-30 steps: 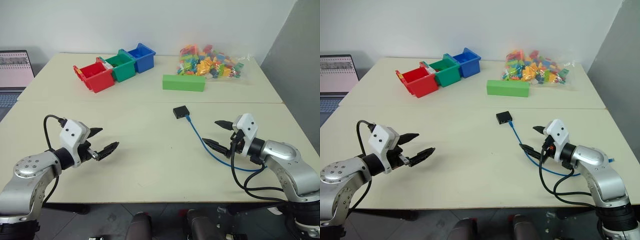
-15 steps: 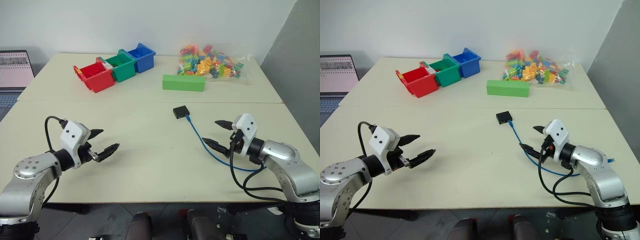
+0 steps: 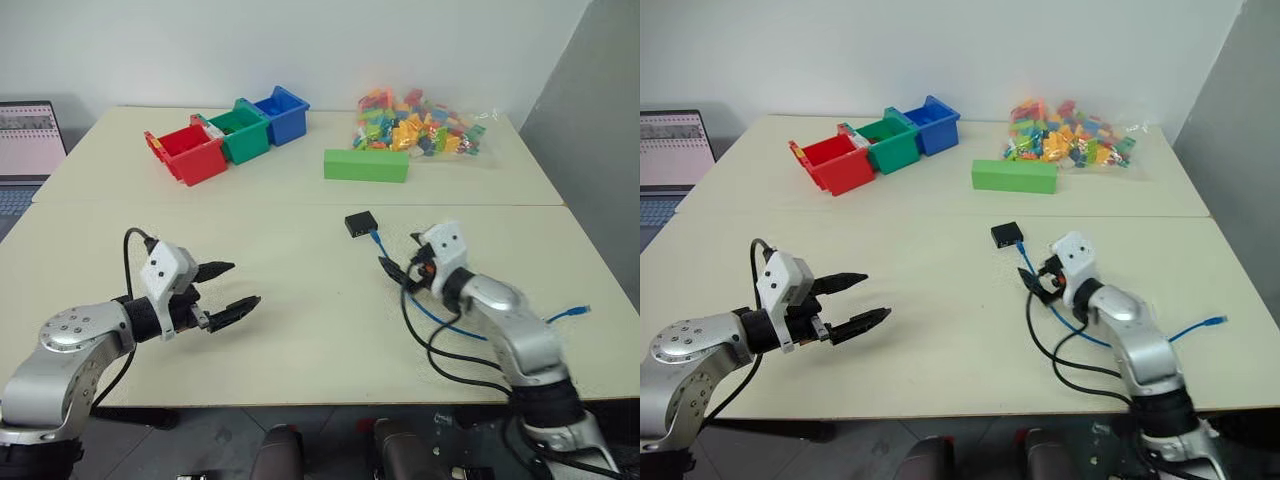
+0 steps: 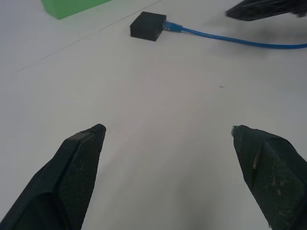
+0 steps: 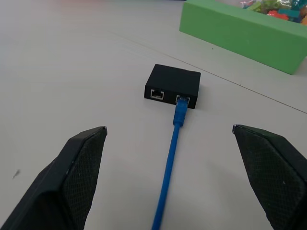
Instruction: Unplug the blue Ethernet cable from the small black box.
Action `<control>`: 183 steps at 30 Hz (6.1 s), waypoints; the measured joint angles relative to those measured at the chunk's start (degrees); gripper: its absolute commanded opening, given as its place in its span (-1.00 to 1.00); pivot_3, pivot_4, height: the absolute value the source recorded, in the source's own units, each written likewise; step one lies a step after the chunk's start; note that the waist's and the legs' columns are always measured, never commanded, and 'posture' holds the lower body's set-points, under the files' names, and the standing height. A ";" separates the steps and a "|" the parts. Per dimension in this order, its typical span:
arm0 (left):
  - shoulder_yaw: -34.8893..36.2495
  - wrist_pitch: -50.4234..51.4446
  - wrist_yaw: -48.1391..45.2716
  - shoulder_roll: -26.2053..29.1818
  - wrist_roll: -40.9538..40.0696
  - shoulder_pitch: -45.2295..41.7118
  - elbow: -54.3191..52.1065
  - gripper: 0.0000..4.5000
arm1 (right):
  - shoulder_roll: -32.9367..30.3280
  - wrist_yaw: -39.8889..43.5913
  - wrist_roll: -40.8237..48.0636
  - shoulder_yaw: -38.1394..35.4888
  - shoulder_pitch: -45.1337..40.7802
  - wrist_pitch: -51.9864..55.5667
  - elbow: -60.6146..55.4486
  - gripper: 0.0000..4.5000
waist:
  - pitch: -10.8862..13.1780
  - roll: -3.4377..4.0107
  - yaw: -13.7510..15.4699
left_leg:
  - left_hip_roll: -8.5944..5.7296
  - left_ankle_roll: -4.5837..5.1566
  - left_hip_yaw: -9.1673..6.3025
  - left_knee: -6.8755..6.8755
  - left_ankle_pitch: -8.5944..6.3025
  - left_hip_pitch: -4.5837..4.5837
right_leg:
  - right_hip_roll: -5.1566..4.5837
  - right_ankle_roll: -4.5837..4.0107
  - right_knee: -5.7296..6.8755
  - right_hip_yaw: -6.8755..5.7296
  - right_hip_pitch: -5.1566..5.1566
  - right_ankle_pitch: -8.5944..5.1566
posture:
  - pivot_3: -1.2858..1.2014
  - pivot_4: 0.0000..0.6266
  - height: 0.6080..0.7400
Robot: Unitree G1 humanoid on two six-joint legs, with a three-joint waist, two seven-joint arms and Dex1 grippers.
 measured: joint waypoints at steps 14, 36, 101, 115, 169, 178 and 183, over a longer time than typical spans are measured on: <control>-2.75 0.44 -1.47 0.97 -0.01 -3.39 -1.76 1.00 | 9.60 -7.26 -5.31 0.08 -10.01 -5.27 24.21 0.55 | 0.00 0.01 -0.74 | 0.01 0.00 -0.02 -0.03 0.00 -0.01 | 0.00 -0.29 0.03 -0.02 -0.03 0.16 | 0.03 -0.52 1.00; -3.24 0.18 -0.89 0.82 0.38 -1.24 0.57 1.00 | 2.84 -0.89 -9.92 2.65 -12.45 -13.86 28.39 -0.97 | 0.03 0.05 -0.87 | -0.02 0.00 -0.01 -0.04 -0.01 -0.05 | -0.01 -0.28 -0.01 -0.02 -0.05 0.16 | 0.03 -0.52 1.00; -2.09 30.47 -3.37 -1.64 -27.93 -12.76 6.26 -0.66 | -13.61 33.82 -7.87 14.08 -7.07 -48.31 -0.59 0.24 | 0.06 0.06 -0.31 | -0.01 -0.01 -0.09 0.04 0.00 -0.03 | -0.02 -0.29 0.05 -0.08 0.02 0.17 | 0.03 -0.52 1.00; -4.35 17.89 -15.33 0.24 -21.71 -9.36 6.22 -0.66 | -11.30 27.99 34.93 5.23 -9.44 14.11 -13.85 0.24 | 0.07 0.07 -0.21 | -0.01 0.02 -0.07 0.03 0.00 -0.06 | -0.01 -0.23 -0.01 -0.08 -0.02 0.11 | 0.03 -0.52 1.00; -5.51 13.42 -19.95 0.40 -18.89 -6.72 6.54 -0.66 | -5.89 36.87 31.72 8.25 -13.33 21.23 -2.49 -0.98 | 0.09 0.10 -0.76 | 0.02 0.02 -0.08 -0.01 -0.01 -0.07 | 0.03 0.00 -0.03 -0.09 -0.06 -0.02 | 0.03 -0.52 1.00; -6.51 13.05 -22.25 0.93 -18.52 -6.27 5.97 -0.66 | -7.75 40.81 31.51 9.73 -14.91 22.43 -2.42 -0.98 | 0.09 0.10 -0.80 | 0.02 0.02 -0.08 -0.01 -0.01 -0.07 | 0.03 0.00 -0.04 -0.09 -0.06 -0.02 | 0.03 -0.52 1.00; -6.62 12.27 -22.17 0.93 -18.11 -6.23 5.95 -0.66 | -7.85 41.48 30.69 9.90 -15.33 22.34 -1.95 -0.98 | 0.09 0.10 -0.79 | 0.01 0.02 -0.08 -0.01 -0.01 -0.07 | 0.04 0.00 -0.05 -0.09 -0.06 -0.02 | 0.03 -0.52 1.00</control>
